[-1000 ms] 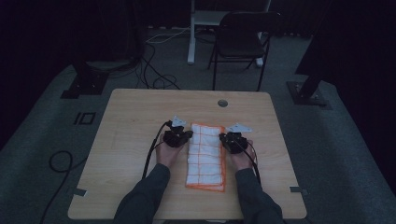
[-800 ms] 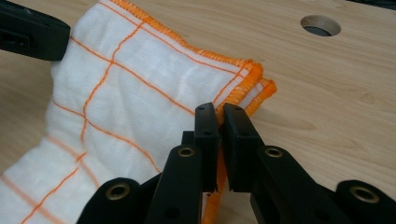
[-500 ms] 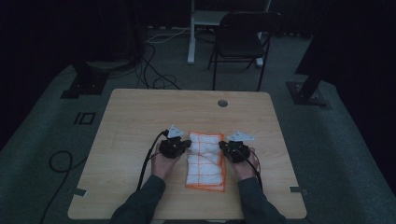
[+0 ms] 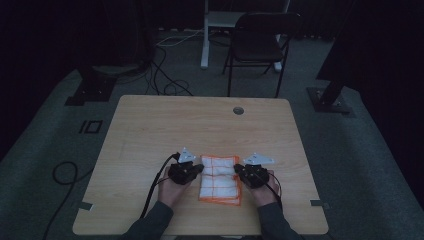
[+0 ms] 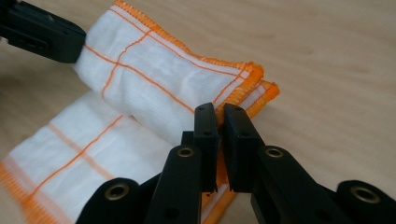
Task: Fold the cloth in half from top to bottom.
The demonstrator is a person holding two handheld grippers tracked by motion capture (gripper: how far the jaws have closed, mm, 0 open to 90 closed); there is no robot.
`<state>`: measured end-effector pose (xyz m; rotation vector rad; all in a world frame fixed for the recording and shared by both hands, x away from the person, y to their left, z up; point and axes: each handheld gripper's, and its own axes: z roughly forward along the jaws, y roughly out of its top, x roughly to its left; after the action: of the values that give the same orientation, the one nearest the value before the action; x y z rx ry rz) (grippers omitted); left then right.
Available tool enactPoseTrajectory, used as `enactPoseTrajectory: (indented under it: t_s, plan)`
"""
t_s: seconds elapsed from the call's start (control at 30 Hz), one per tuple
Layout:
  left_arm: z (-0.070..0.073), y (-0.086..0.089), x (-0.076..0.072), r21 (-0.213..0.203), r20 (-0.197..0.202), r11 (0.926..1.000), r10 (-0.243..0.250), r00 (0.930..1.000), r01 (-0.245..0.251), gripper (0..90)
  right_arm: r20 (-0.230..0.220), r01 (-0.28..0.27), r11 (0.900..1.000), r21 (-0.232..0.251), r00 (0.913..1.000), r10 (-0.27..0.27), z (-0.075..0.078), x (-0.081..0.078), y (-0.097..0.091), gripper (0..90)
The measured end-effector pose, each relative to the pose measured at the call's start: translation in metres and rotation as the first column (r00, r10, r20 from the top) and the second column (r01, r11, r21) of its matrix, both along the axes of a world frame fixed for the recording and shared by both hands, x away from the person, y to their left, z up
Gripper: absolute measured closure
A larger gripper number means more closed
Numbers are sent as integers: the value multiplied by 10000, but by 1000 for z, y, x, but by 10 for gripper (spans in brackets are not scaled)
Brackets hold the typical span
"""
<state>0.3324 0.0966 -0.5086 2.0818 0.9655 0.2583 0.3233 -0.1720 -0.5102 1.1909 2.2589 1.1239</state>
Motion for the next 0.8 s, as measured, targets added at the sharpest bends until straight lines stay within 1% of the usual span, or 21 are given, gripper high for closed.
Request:
enactPoseTrajectory:
  t_s: [0.03,0.1,0.13,0.17,0.23,0.27,0.3,0.4,0.43,0.47,0.5,0.53,0.57,0.6,0.63,0.67,0.7,0.73,0.77,0.8]
  plan:
    - [-2,1,-2,-21,-85,10000,-23,10000,23,890,-89,-44,10000,41,10000,44,-1,-2,0,846]
    - [-8,0,-6,96,-195,9999,-64,9998,66,890,-191,-117,9999,-52,9997,116,-5,-5,0,846]
    - [-8,0,-6,96,-195,9999,-64,9998,66,889,-191,-117,9999,-52,9997,116,-5,-5,0,846]
    - [-10,0,-7,158,-225,9998,-85,9997,89,889,-318,-171,9998,-118,9994,168,-9,-7,1,846]
    - [-16,0,-9,178,-366,9998,-80,9993,86,888,-432,-207,9996,-209,9989,198,-12,-9,2,846]
    - [-16,0,-9,178,-366,9998,-80,9993,86,887,-432,-207,9996,-209,9989,198,-12,-9,2,846]
    - [-17,0,-9,190,-422,9998,-79,9991,87,885,-507,-279,9990,-353,9984,261,-14,-10,4,847]
    - [-15,1,-10,139,-365,9999,-93,9993,98,865,-531,-293,9989,-362,9982,273,-15,-10,4,846]
    - [-10,3,-9,19,-281,10000,-57,9996,57,806,-549,-279,9990,-342,9982,260,-15,-10,3,846]
    - [-10,3,-9,19,-281,10000,-57,9996,57,779,-537,-289,9989,-369,9982,269,-15,-10,4,846]
    - [-5,5,-7,-139,-122,9999,-10,9999,8,747,-525,-295,9988,-395,9982,275,-15,-10,4,846]
    - [-5,5,-7,-139,-122,9999,-10,9999,8,723,-525,-295,9988,-395,9982,275,-15,-10,4,846]
    - [2,6,-4,-334,44,9994,85,10000,-84,696,-494,-294,9987,-418,9984,273,-15,-10,4,846]
    - [2,6,-4,-334,44,9994,85,10000,-84,674,-494,-294,9987,-418,9984,273,-15,-10,4,846]
    - [7,6,0,-482,194,9984,288,9994,-279,639,-484,-292,9986,-434,9985,271,-15,-10,4,846]
    - [7,6,0,-482,194,9984,288,9994,-279,617,-484,-292,9986,-434,9985,271,-15,-10,4,846]
    - [10,7,3,-583,257,9976,377,9990,-361,617,-480,-292,9986,-436,9985,271,-15,-10,4,846]
    - [13,6,9,-728,255,9962,490,9985,-470,570,-465,-291,9986,-448,9986,270,-15,-10,5,845]
    - [13,6,13,-767,187,9957,538,9984,-522,549,-455,-292,9986,-452,9986,271,-15,-10,5,845]
    - [13,5,17,-840,-12,9955,444,9990,-444,527,-436,-287,9985,-476,9987,266,-15,-10,5,845]
